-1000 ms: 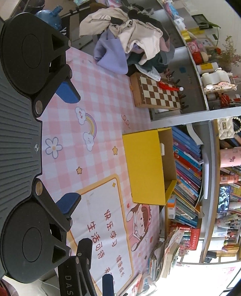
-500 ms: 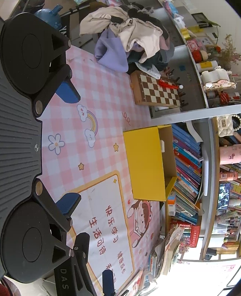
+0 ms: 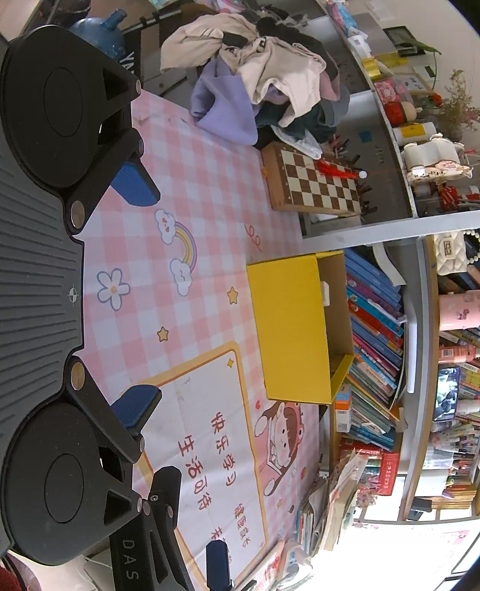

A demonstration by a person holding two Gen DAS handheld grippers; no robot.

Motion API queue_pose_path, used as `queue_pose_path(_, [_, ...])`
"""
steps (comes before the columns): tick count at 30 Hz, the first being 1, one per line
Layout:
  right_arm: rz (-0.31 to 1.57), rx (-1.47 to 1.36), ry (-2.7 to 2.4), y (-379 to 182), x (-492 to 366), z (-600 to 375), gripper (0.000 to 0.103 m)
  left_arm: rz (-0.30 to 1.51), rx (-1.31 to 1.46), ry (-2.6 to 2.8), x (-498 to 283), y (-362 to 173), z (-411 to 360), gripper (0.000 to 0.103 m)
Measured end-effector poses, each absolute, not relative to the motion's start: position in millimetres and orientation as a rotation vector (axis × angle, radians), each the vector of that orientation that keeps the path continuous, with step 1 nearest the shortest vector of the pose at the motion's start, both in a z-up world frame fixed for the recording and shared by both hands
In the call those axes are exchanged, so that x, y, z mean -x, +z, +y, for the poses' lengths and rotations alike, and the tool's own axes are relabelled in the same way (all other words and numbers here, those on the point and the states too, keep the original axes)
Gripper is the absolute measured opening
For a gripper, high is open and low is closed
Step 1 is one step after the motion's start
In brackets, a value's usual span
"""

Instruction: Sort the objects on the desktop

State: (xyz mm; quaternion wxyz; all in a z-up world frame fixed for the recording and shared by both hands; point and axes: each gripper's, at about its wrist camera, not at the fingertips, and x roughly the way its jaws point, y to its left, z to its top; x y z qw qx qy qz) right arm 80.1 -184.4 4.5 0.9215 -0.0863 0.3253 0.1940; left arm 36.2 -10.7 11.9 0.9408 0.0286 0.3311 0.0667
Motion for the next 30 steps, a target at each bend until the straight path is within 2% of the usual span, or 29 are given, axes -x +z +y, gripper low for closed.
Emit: queue_pose_path(30, [0.713, 0.162, 0.369, 1.5, -85.0, -190.6, 0.103, 0.692, -0.065, 0.106, -39.2, 8.2, -8.9, 0.103])
